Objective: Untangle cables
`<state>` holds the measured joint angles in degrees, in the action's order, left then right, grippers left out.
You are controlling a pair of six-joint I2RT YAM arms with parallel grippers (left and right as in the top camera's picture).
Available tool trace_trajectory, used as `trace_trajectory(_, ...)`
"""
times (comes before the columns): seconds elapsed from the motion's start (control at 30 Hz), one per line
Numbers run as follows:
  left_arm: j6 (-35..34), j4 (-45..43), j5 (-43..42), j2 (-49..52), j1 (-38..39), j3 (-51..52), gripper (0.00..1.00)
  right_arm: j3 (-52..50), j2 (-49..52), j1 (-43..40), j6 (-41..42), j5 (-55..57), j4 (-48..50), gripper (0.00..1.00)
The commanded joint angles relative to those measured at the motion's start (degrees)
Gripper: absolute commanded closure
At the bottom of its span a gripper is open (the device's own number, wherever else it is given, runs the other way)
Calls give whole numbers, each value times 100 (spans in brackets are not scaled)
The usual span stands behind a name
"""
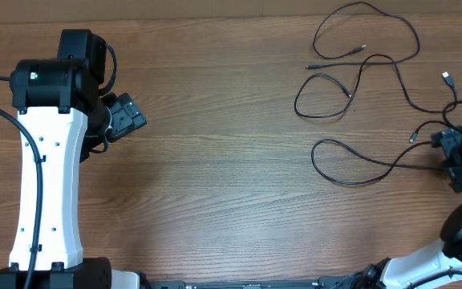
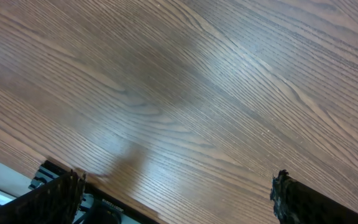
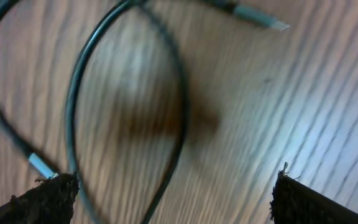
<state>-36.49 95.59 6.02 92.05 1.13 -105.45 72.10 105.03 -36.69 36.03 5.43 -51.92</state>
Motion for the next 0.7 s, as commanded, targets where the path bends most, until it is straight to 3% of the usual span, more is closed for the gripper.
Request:
trace_trajectory(0.0, 28, -7, -7, 11, 2, 26, 0, 72, 24, -188, 50, 98, 162, 3)
trace_trajectory(0.2, 28, -7, -9, 11, 2, 26, 0, 61, 90, -216, -72, 240, 299, 17)
trace_trajectory(0.33, 28, -7, -9, 11, 2, 26, 0, 61, 229, -205, -72, 247, 389, 21)
trace_trajectory(0.5, 28, -7, -9, 11, 2, 26, 0, 61, 407, -205, -72, 247, 404, 35)
trace_trajectory(0.67, 28, -7, -9, 11, 2, 26, 0, 61, 636, -205, -72, 245, 413, 36)
